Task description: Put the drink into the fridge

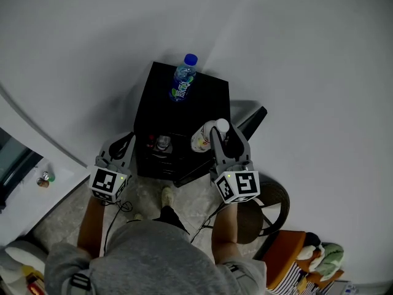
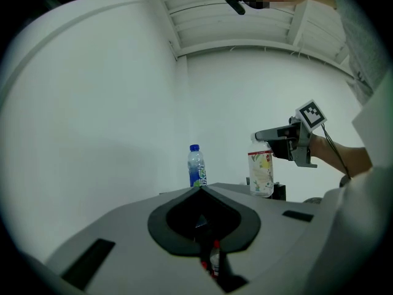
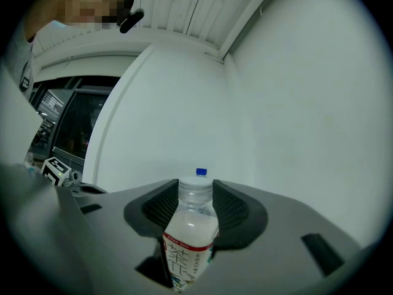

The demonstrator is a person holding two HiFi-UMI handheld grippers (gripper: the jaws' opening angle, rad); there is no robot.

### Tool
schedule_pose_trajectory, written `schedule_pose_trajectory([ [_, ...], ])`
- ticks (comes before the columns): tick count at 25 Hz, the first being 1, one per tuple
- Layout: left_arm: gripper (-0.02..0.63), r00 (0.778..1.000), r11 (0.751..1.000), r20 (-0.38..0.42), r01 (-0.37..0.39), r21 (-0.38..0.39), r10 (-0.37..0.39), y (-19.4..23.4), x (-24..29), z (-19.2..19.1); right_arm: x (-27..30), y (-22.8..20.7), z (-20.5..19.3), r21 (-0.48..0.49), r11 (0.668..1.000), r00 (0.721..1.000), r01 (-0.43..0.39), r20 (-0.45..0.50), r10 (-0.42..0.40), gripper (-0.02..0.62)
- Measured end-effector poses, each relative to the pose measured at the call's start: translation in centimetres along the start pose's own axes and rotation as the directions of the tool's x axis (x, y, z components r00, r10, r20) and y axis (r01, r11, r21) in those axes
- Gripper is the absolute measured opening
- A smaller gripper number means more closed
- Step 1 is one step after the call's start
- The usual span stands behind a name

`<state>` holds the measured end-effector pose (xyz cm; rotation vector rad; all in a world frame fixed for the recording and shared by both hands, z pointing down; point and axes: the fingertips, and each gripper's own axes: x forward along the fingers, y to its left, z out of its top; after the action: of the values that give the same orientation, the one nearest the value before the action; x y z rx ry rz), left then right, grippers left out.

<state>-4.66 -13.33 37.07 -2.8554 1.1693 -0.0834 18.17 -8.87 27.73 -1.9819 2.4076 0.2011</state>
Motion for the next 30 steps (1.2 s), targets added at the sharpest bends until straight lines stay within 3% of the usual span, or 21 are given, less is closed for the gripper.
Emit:
schedule_pose_trajectory([
  [13,0.002,0.999,0.999,-0.005,0.040,0.003,-0.040,-1.1,-3.0,-0.3,-4.7,4.1,-1.9,-0.040,0.998,0.998,0.054,-0.020,-0.055,0.189],
  [20,0.002,0.999,0.999,-0.027,0.045,0.002,-0.045,-1.7,-1.4,-2.7,-4.1,4.7,-6.3,0.016,1.000,0.998,-0.001,-0.069,0.002,0.189],
  [30,0.002,0.995,0.999,-0.095,0.005,-0.038,-0.009,-3.9,1.0,-7.6,-3.1,5.3,-15.7,0.112,0.987,0.981,-0.111,-0.146,0.127,0.189],
])
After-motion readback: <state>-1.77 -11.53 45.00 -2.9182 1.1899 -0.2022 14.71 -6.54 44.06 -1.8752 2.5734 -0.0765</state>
